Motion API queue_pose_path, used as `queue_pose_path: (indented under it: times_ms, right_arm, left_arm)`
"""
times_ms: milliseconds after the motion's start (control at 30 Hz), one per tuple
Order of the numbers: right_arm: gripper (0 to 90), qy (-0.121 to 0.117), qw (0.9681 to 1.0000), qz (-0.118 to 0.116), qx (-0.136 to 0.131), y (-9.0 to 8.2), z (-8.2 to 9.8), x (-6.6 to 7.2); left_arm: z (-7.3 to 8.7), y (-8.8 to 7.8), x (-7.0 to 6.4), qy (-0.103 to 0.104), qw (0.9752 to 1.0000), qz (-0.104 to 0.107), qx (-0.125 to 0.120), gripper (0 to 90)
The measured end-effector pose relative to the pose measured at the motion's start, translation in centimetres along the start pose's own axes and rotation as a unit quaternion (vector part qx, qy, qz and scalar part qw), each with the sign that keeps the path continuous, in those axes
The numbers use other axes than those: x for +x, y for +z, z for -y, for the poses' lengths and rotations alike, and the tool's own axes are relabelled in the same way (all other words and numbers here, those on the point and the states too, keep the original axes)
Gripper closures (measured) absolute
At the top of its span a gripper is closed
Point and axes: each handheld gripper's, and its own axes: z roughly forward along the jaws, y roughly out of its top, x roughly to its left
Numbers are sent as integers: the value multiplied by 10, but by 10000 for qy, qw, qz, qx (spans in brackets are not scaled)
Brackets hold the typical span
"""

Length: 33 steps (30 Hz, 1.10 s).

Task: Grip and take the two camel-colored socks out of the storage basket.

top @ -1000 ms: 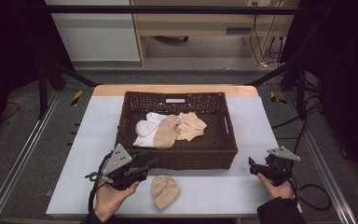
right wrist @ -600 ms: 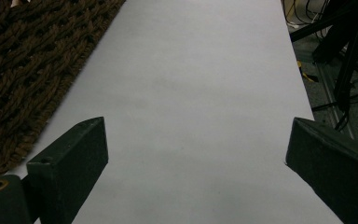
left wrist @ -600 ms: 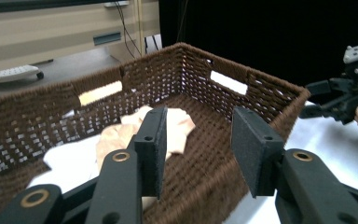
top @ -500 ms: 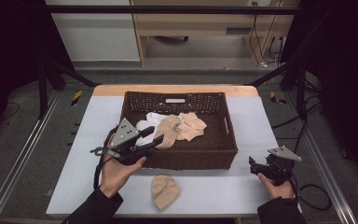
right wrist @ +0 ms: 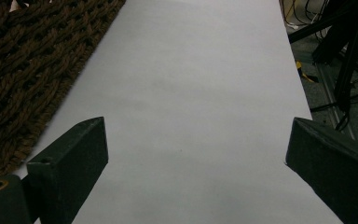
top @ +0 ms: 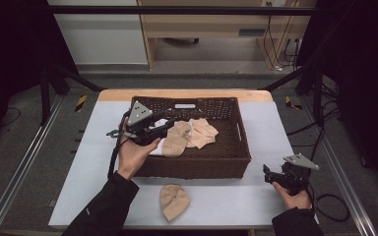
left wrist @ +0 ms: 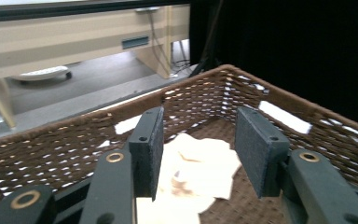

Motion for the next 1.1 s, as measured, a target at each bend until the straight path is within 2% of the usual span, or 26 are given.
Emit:
queue_pose_path:
  times_ms: [167, 367, 500, 567, 700, 767, 800, 833, 867, 967, 1033, 1100]
  right_arm:
    - [59, 1, 10000, -7, 1, 0, 0, 1]
    - [59, 14, 10000, -20, -1, 0, 0, 0]
    - [60, -4, 10000, -30, 11, 1, -1, 0]
    - [60, 6, 10000, -35, 16, 2, 0, 0]
    - [60, -16, 10000, -17, 13, 2, 0, 0]
    - [60, -14, 10000, -21, 12, 2, 0, 0]
    - [60, -7, 10000, -27, 23, 2, 0, 0]
    - [60, 6, 10000, -31, 27, 2, 0, 0]
    - [60, -5, 10000, -29, 26, 2, 0, 0]
    - [60, -12, 10000, -28, 27, 2, 0, 0]
    - [61, -18, 10000, -33, 31, 3, 0, 1]
    - [62, -24, 10000, -29, 29, 3, 0, 1]
  left_arm:
    - [-1, 19, 14, -16, 9997, -228, 45, 525]
    - [2, 43, 32, -193, 9988, -424, 157, 528]
    - [11, 63, 34, -78, 9978, -512, 411, 522]
    - [17, 73, 34, -89, 9969, -515, 589, 517]
    - [29, 91, 34, -89, 9947, -531, 878, 505]
    - [35, 99, 35, -166, 9934, -521, 1004, 502]
    - [38, 103, 35, -147, 9925, -557, 1076, 503]
    - [41, 106, 35, -41, 9904, -613, 1238, 502]
    - [44, 110, 35, -29, 9889, -649, 1340, 501]
    - [47, 112, 40, -191, 9873, -633, 1442, 501]
    - [49, 114, 44, -163, 9862, -646, 1518, 503]
    - [52, 116, 46, -191, 9840, -607, 1666, 503]
